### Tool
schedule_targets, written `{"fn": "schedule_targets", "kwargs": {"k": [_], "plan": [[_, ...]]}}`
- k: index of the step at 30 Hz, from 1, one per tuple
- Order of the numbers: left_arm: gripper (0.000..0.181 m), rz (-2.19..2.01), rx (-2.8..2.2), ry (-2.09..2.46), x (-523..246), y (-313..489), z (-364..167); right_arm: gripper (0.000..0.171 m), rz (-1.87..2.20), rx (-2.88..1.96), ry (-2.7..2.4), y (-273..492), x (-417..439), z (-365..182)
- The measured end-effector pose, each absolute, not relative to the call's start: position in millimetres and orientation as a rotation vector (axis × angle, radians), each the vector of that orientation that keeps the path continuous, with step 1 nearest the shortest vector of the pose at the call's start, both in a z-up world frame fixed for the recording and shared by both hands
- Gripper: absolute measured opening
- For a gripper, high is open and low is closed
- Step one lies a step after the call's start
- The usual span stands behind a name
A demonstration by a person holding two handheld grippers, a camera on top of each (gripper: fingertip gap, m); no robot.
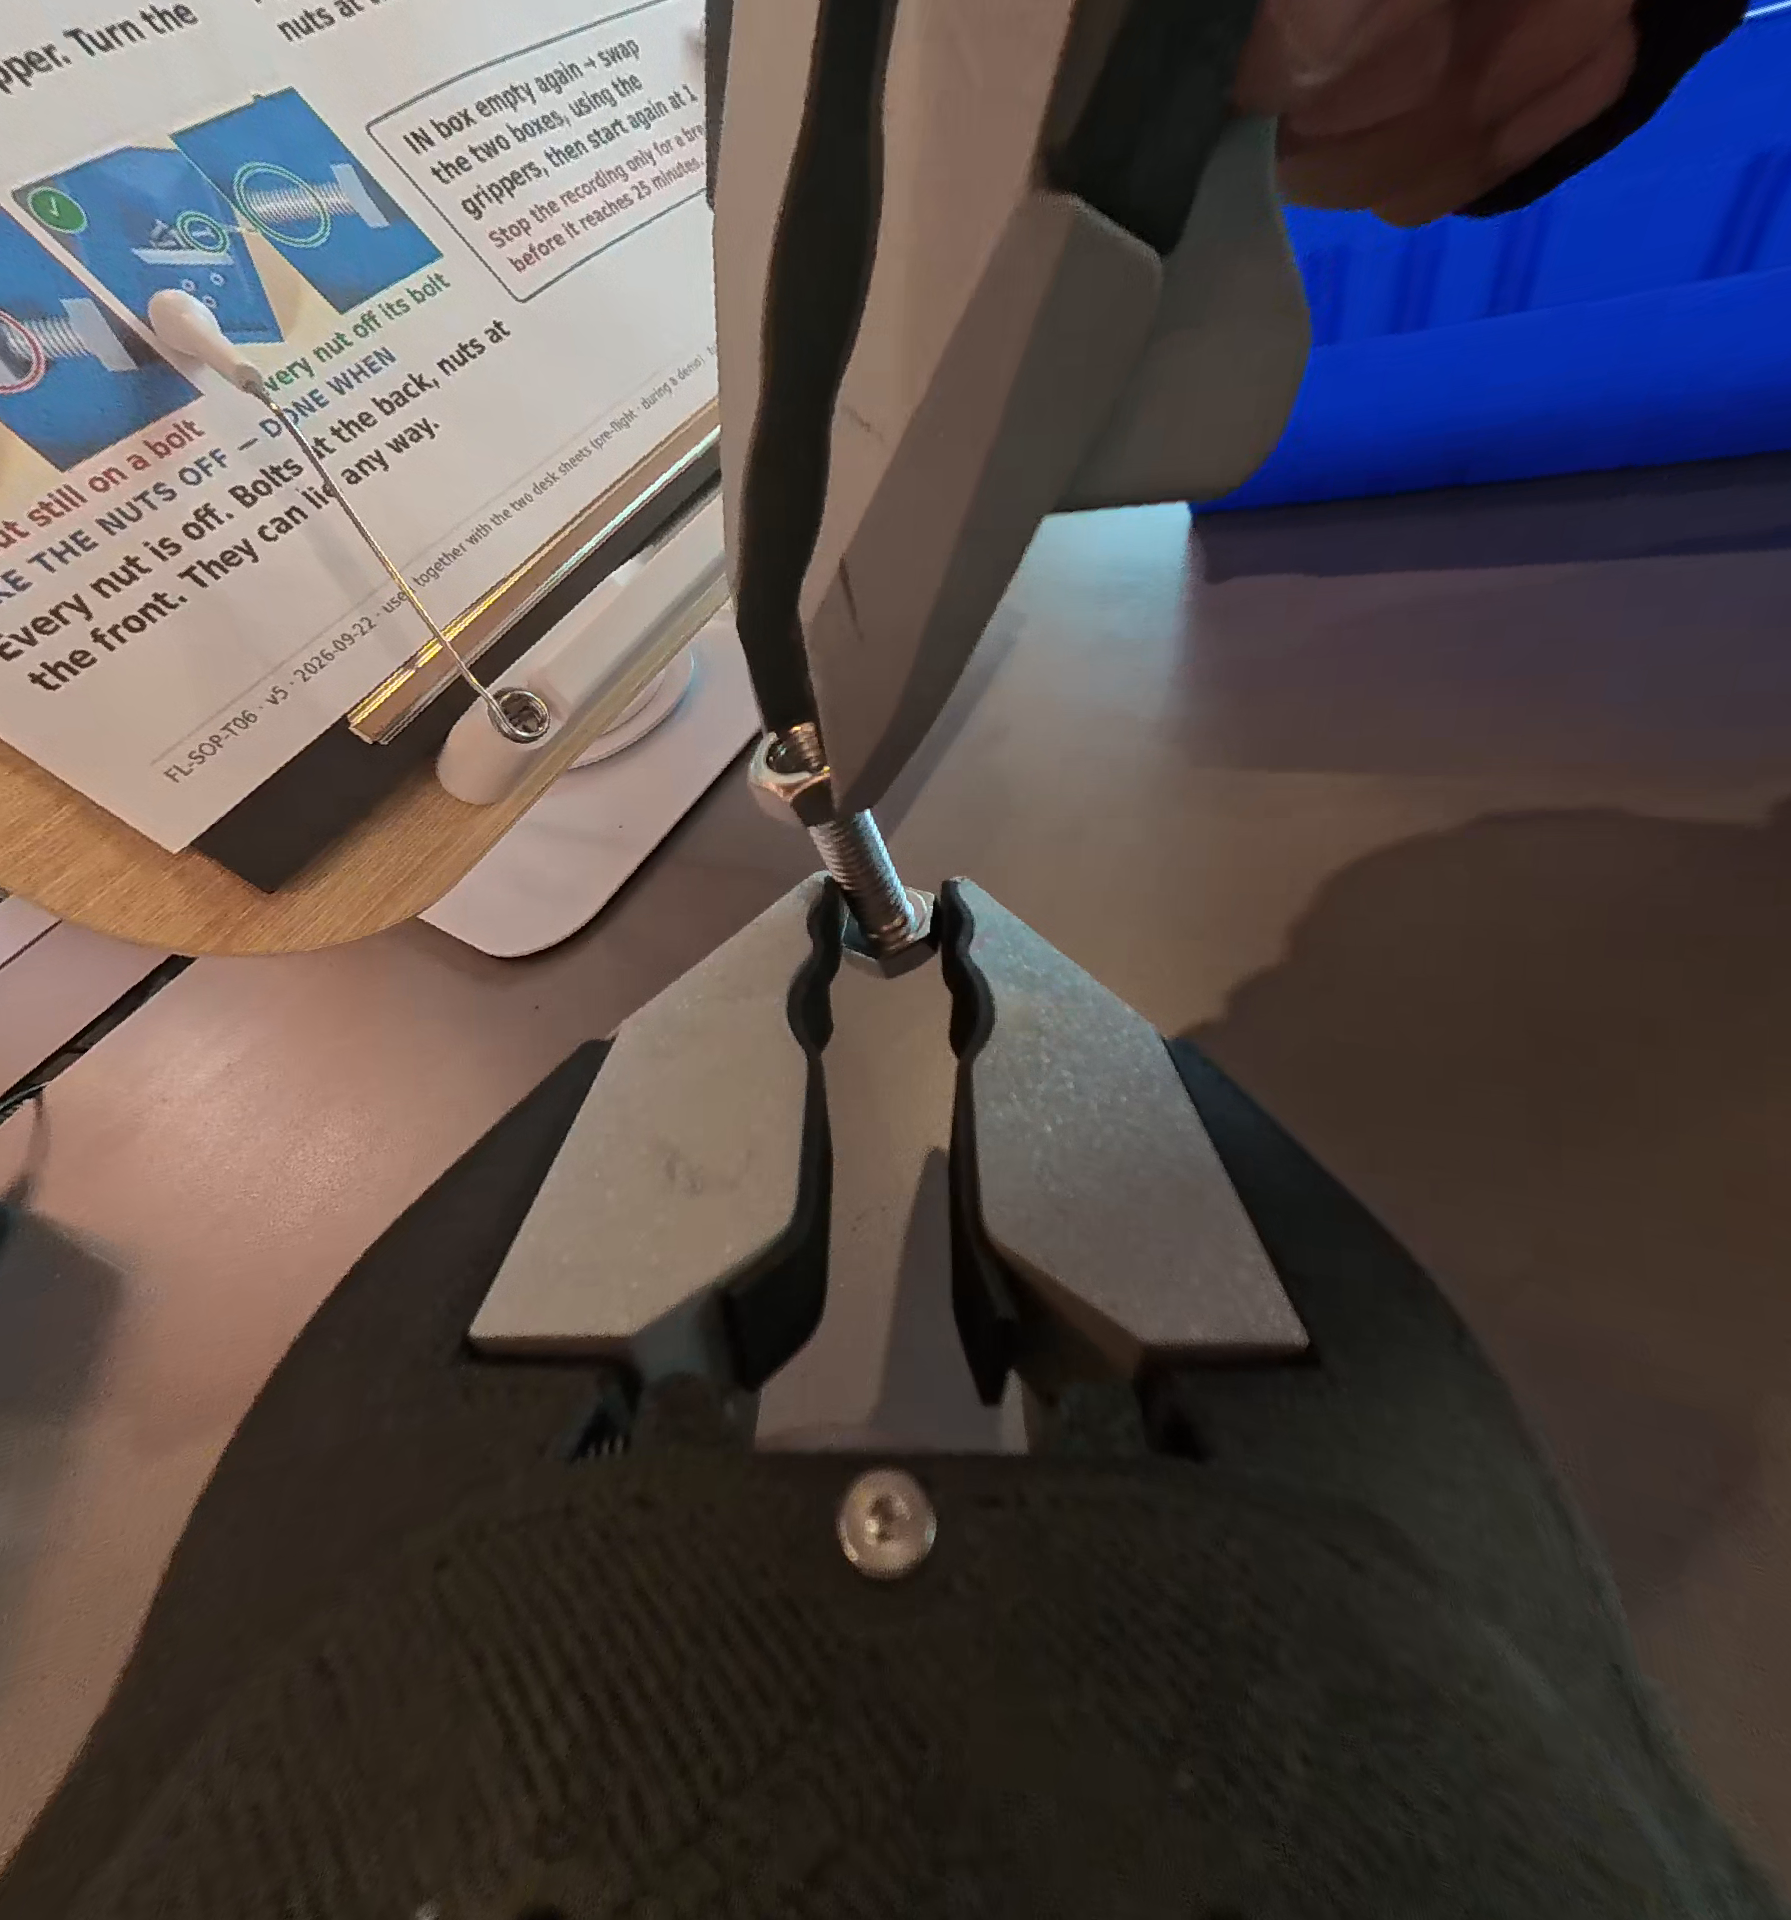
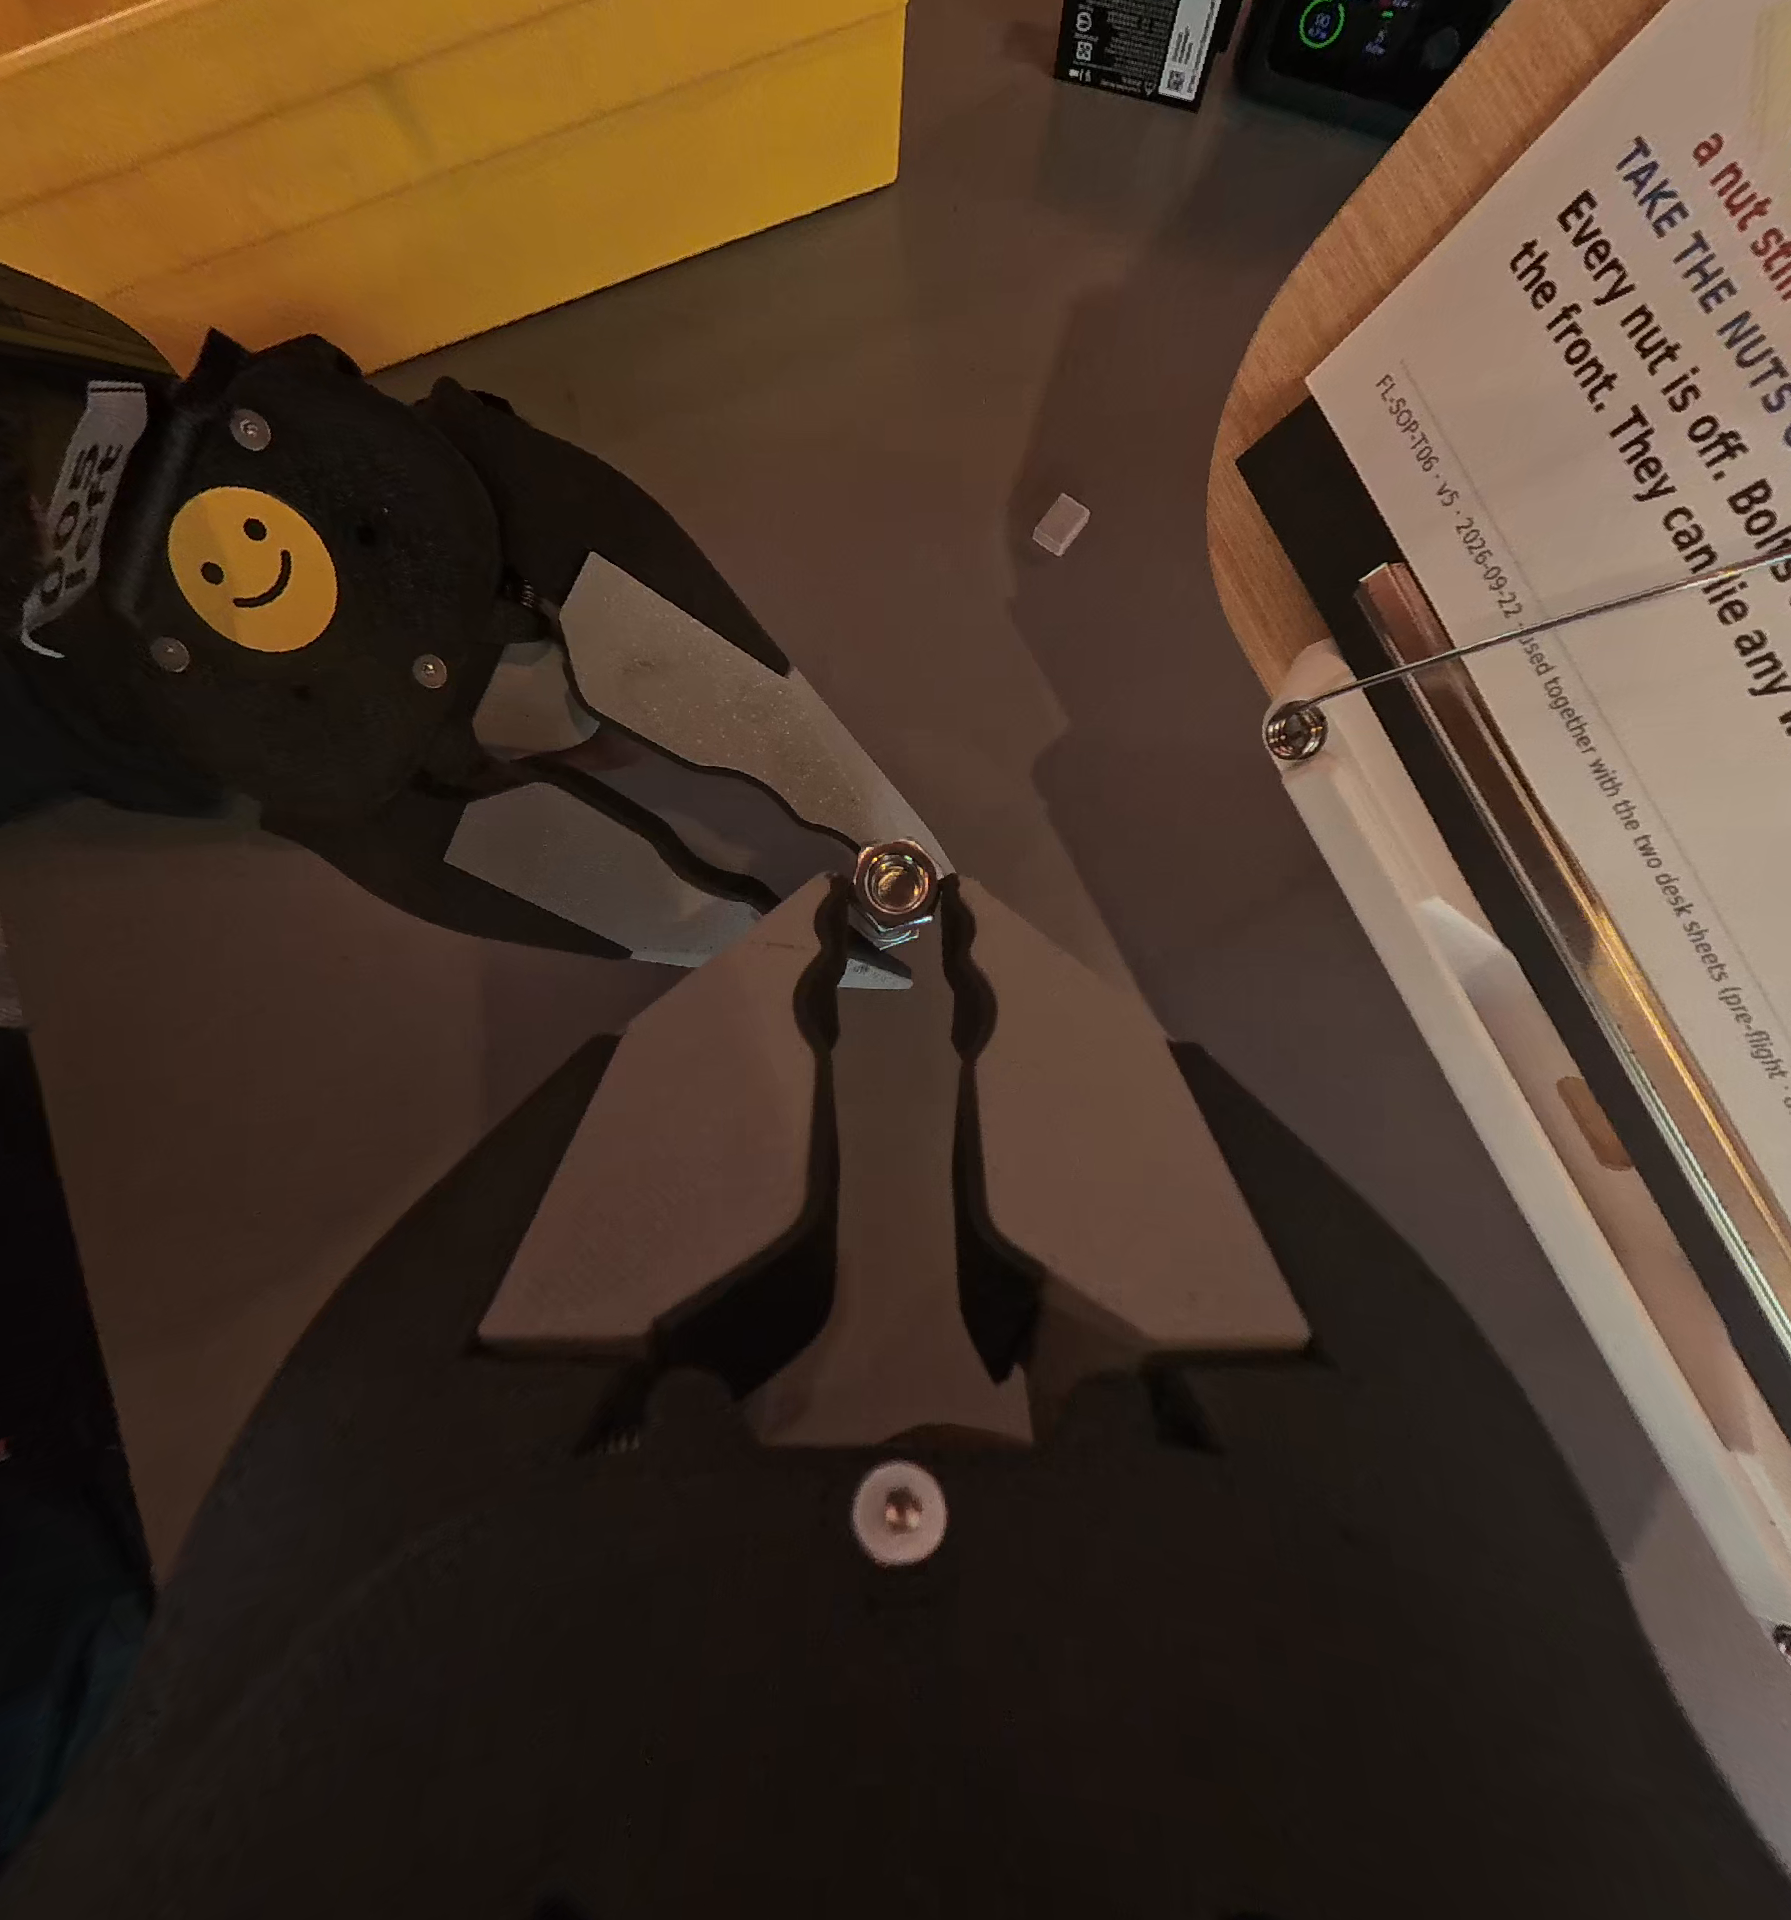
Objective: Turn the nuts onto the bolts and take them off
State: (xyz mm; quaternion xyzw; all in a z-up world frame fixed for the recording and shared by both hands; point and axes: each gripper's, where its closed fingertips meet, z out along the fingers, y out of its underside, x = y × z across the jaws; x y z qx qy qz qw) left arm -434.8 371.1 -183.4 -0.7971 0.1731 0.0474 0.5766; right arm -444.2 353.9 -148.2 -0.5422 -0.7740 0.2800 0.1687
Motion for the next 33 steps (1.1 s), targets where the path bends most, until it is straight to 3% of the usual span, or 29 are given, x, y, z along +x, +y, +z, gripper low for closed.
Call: {"fn": "schedule_targets", "kwargs": {"k": [33], "plan": [[0.017,0.118,-1.875,0.403,-436.7,371.4,-185.0,0.021,0.805,-1.553,-2.189,359.0,-442.2,-148.0]]}}
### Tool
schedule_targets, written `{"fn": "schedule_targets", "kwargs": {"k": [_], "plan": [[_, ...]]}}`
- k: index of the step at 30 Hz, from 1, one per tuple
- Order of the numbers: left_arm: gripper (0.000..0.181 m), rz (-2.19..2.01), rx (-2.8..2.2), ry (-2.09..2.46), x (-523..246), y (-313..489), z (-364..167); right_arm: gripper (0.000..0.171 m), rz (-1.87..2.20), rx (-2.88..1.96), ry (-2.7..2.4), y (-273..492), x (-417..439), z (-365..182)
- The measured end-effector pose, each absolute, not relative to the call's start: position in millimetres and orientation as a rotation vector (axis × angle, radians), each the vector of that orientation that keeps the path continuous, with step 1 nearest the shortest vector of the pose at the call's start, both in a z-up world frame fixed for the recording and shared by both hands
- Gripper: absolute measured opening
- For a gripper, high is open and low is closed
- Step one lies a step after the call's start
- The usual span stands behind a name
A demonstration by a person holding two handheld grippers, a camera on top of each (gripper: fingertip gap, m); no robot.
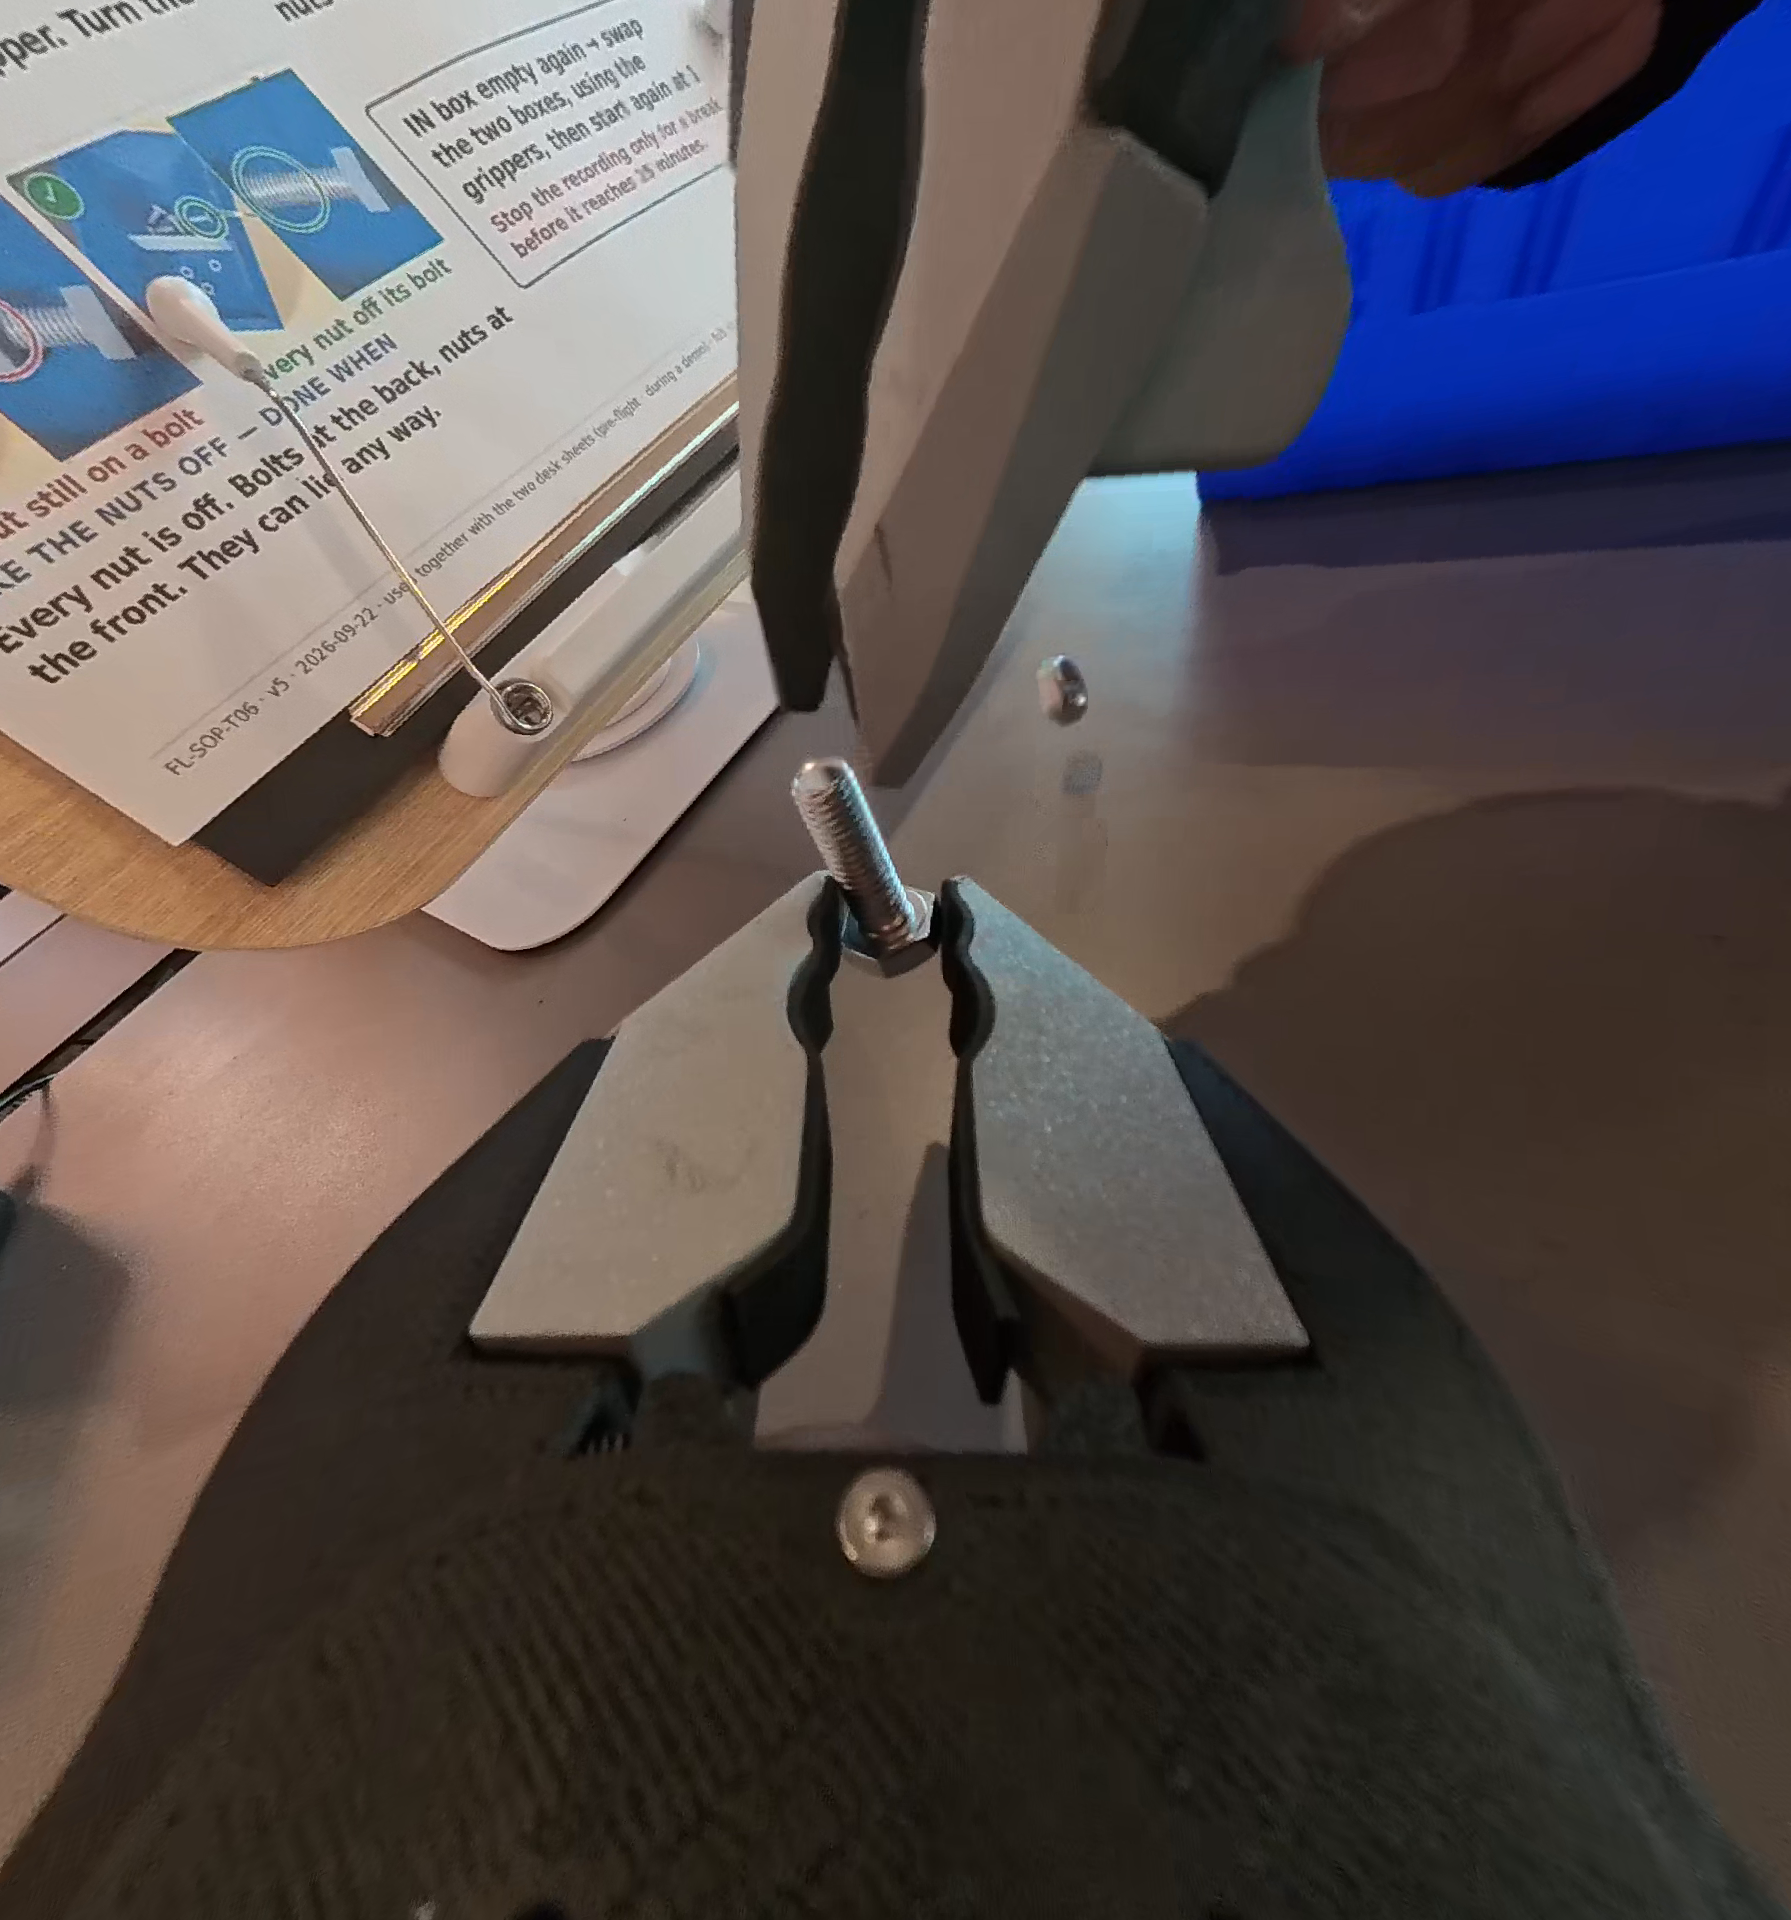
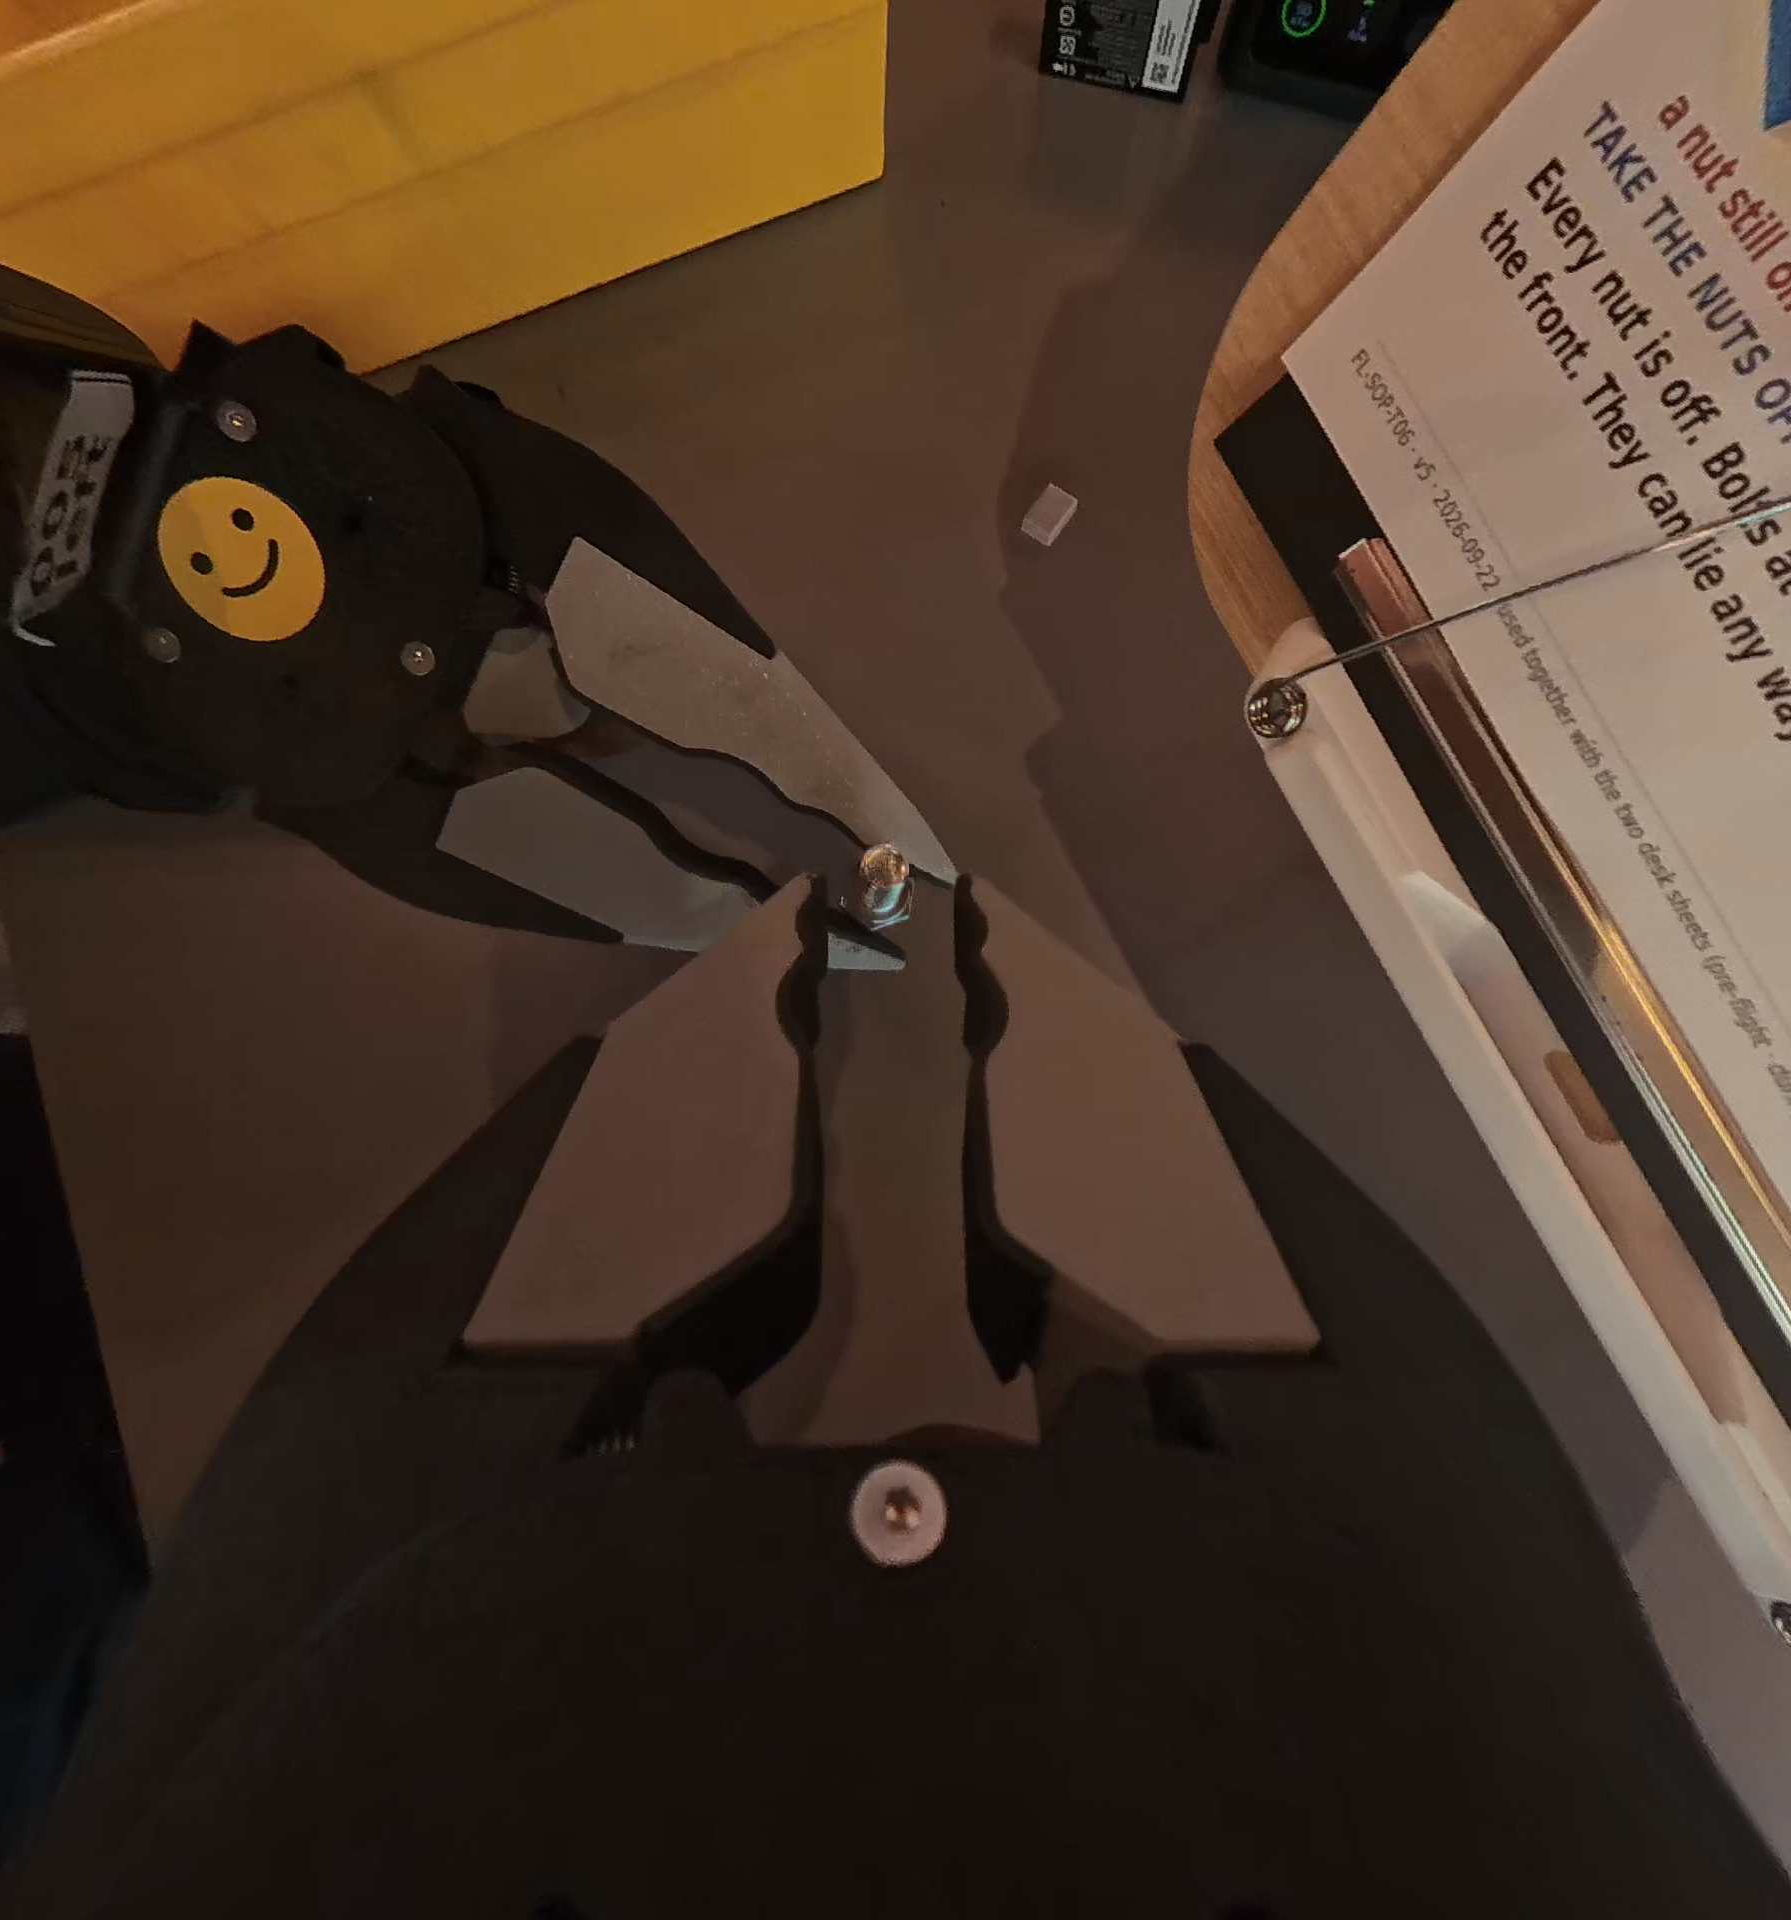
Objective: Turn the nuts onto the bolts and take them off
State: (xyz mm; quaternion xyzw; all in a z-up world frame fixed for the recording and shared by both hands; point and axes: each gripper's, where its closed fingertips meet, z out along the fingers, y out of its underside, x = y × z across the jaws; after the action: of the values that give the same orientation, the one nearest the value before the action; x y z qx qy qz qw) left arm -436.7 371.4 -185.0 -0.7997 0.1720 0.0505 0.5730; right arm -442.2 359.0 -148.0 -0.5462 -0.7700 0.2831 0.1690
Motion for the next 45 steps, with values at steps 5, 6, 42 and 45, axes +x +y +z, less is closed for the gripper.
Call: {"fn": "schedule_targets", "kwargs": {"k": [5,6,42,45], "plan": [[0.017,0.113,-1.879,0.403,-437,371,-186,0.021,0.715,-1.604,-2.071,393,-433,-139],[0.017,0.114,-1.880,0.405,-436,371,-186,0.022,0.733,-1.623,-2.038,398,-431,-134],[0.017,0.048,-1.899,0.353,-443,372,-186,0.000,0.415,-2.460,-1.836,700,-381,-229],[0.017,0.055,-1.902,0.359,-443,372,-187,0.000,0.482,-2.503,-1.836,691,-390,-238]]}}
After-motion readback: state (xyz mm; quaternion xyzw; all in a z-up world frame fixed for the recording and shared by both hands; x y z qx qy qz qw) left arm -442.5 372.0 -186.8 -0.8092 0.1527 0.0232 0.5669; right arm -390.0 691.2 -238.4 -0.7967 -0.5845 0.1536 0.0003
